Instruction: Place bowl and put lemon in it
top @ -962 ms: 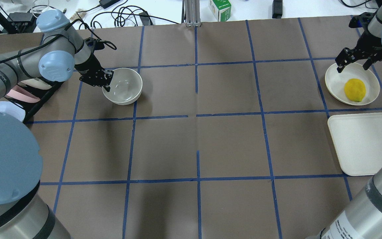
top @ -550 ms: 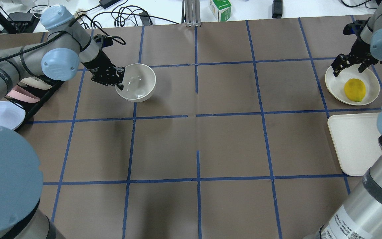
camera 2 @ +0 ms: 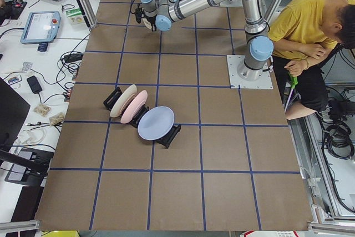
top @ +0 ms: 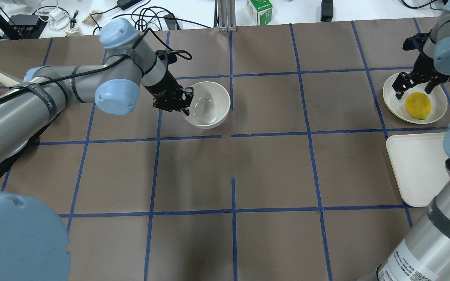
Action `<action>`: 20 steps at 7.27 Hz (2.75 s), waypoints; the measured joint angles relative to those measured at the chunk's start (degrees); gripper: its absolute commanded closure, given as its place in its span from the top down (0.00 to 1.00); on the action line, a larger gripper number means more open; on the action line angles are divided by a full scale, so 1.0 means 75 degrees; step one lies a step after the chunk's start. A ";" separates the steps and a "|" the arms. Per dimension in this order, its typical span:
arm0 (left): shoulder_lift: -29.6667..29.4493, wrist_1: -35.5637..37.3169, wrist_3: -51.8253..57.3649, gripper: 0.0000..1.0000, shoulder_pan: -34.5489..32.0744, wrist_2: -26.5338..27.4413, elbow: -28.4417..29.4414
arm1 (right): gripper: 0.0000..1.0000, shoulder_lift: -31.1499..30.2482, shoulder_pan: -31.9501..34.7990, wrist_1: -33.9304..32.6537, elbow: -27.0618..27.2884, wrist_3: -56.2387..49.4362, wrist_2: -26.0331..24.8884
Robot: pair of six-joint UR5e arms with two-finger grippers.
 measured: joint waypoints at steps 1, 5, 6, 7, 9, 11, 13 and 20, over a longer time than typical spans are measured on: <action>-0.0074 0.0144 -0.0214 0.00 -0.0132 0.0021 -0.0060 | 0.00 0.0000 -0.0054 0.0044 -0.0001 -0.0003 0.0010; -0.0130 0.0276 -0.0364 0.79 -0.0258 0.0030 -0.0224 | 0.00 -0.0191 -0.0241 0.0323 -0.0104 0.0024 0.0359; -0.0175 0.0292 -0.0370 1.00 -0.0257 0.0015 -0.0220 | 0.00 -0.0410 -0.0192 0.0412 -0.0130 0.0104 0.0480; -0.0194 0.0310 -0.0387 1.00 -0.0255 0.0002 -0.0185 | 0.00 -0.0646 -0.0054 0.0483 -0.0157 0.0291 0.0622; 0.0076 0.0212 -0.0195 1.00 -0.0124 0.0010 0.0001 | 0.00 -0.0967 0.0666 0.0844 -0.0413 0.0993 0.0932; 0.0699 -0.1217 0.0995 1.00 0.0426 0.0512 0.0747 | 0.00 -0.1024 0.1883 0.1217 -0.0794 0.2534 0.1303; 0.1573 -0.3248 0.1890 1.00 0.0904 0.1105 0.1474 | 0.00 -0.1019 0.2933 0.1336 -0.0972 0.4231 0.1839; 0.2869 -0.4351 0.2124 1.00 0.1079 0.1866 0.1575 | 0.00 -0.0396 0.5398 0.0641 -0.0932 0.7102 0.2362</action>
